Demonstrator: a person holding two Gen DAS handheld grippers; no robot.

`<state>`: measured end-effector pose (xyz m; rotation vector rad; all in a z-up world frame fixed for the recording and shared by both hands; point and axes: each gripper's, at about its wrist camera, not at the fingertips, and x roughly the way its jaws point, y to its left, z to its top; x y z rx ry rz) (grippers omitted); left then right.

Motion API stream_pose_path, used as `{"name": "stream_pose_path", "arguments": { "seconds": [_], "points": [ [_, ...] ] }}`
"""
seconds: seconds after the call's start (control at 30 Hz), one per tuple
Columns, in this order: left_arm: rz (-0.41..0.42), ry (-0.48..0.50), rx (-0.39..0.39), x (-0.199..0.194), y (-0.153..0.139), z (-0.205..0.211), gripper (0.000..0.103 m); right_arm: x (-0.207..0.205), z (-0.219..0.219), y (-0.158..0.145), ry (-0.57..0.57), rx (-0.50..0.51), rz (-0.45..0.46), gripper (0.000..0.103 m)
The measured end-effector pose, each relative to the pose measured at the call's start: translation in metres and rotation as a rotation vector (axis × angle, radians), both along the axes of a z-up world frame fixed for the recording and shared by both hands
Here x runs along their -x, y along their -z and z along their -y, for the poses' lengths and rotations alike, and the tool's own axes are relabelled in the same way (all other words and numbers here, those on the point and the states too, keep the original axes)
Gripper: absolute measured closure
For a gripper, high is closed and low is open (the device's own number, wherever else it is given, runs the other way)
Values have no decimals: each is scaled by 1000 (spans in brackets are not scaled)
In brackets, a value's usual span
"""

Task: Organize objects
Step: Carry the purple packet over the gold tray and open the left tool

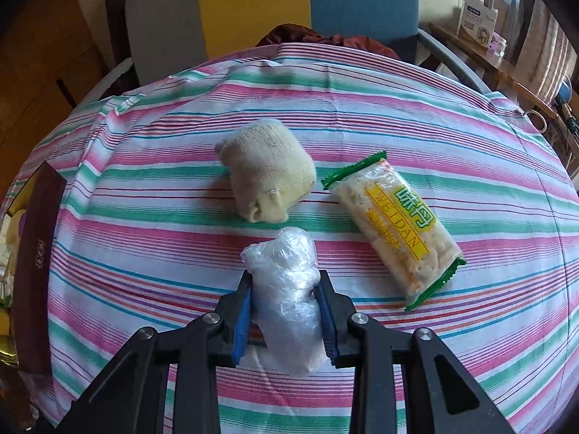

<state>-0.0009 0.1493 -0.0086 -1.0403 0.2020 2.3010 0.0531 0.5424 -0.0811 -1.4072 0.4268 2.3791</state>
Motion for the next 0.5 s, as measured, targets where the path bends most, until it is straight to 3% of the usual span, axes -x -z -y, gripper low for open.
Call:
{"name": "stream_pose_path", "arguments": {
  "seconds": [0.2,0.5],
  "points": [
    [98,-145,79,20,40,43,70,8,15,0,-53,-16,1,71],
    [140,-222,165,30,73,53,67,6,12,3,-54,-24,20,71]
  ]
}}
